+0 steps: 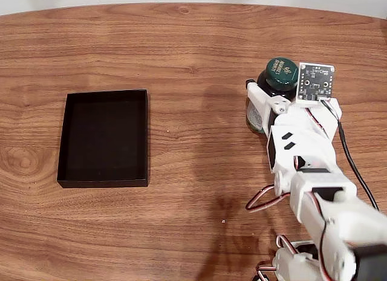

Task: Pick up the pill bottle and place it in the black box.

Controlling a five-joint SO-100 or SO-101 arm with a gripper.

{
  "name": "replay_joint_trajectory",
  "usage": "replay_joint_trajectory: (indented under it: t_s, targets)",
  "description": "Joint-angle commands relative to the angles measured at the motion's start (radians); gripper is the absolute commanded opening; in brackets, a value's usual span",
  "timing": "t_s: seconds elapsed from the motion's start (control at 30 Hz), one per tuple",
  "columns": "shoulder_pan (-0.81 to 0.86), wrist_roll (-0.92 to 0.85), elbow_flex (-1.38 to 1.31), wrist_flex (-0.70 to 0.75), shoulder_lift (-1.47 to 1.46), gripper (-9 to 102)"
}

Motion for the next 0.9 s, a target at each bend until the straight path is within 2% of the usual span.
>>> replay_joint_trajectory:
  t_s: [0.0, 0.27, 0.53, 0.87]
  targets:
    - [-0.002, 0.023, 0.0, 0.015, 0.204, 8]
    - [-0.081, 0.043, 0.031, 0.04, 0.345, 8]
    - [-0.233, 0.043, -0.052, 0.267, 0.46, 7]
    - [-0.38, 0.04, -0.17, 0.499, 0.457, 6]
